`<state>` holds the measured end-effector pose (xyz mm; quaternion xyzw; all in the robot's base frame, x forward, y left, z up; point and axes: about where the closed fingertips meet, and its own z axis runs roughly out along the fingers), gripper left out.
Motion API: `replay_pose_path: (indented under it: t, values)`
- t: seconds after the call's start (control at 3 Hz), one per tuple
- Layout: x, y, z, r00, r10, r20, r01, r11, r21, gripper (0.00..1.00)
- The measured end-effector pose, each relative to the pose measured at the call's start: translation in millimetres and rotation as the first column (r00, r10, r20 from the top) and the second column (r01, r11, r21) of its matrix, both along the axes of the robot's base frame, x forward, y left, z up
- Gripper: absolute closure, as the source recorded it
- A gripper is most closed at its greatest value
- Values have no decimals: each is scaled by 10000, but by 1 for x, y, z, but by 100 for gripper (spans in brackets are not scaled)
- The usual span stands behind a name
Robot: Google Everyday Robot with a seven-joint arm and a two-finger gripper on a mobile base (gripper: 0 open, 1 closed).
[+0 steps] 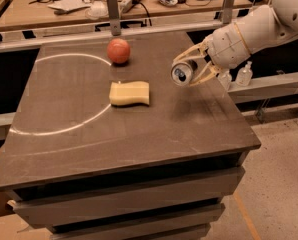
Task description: Knock redbull can over
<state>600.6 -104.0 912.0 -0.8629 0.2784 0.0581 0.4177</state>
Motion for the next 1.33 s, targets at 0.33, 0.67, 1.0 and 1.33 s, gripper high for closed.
replay_pose_path:
  t: [0.33, 0.67, 1.0, 1.33]
  values:
    - [-23, 16, -14, 9903, 1348, 344, -1280, 9796, -1550, 98]
    - [-37, 26, -26, 9774, 2049, 511, -1859, 9497, -2518, 76]
    - [-48, 36, -38, 9649, 2466, 902, -2020, 9166, -3449, 53]
    - [-54, 43, -49, 9584, 2571, 1239, -1870, 8937, -4078, 30]
